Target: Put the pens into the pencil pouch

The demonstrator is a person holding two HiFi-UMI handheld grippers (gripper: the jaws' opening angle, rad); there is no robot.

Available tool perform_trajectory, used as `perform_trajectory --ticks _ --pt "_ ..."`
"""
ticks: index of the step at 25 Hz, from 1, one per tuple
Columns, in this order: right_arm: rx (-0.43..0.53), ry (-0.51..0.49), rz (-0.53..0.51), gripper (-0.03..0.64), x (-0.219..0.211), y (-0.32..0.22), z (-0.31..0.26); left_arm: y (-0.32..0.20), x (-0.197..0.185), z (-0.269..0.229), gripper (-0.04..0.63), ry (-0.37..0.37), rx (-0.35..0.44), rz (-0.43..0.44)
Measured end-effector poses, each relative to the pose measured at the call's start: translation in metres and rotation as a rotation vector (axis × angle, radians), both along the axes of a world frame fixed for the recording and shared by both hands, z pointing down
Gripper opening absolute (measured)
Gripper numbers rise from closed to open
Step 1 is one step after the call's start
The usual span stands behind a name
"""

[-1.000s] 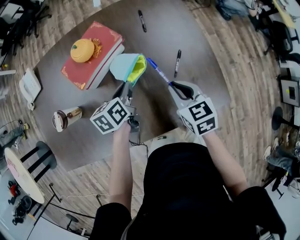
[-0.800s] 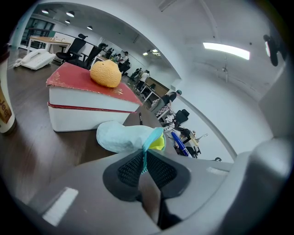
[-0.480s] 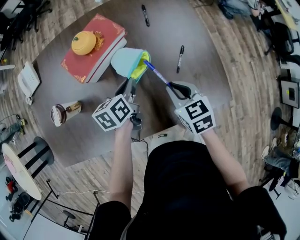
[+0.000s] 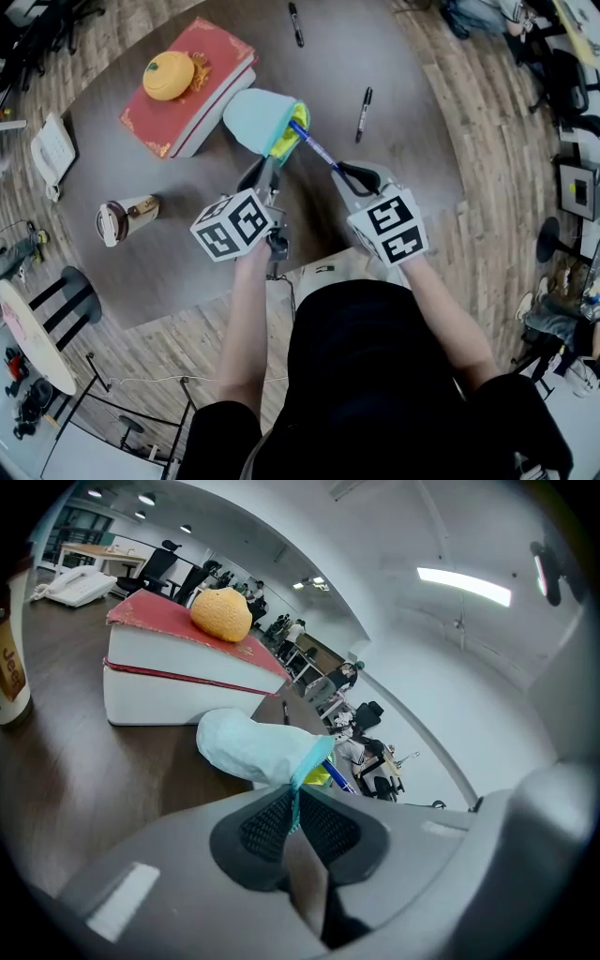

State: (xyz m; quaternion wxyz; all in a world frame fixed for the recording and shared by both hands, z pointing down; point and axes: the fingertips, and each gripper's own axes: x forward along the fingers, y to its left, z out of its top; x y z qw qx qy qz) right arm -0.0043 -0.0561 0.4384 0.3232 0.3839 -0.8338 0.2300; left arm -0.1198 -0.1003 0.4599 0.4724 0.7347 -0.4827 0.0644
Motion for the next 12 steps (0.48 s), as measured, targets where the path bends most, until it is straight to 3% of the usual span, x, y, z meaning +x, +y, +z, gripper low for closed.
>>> perform_trajectory --ticks 12 --pt "-0.024 0.018 -0.016 0.044 -0.005 -0.004 0.012 0.015 0.01 0.013 0.025 0.01 -0.029 0.024"
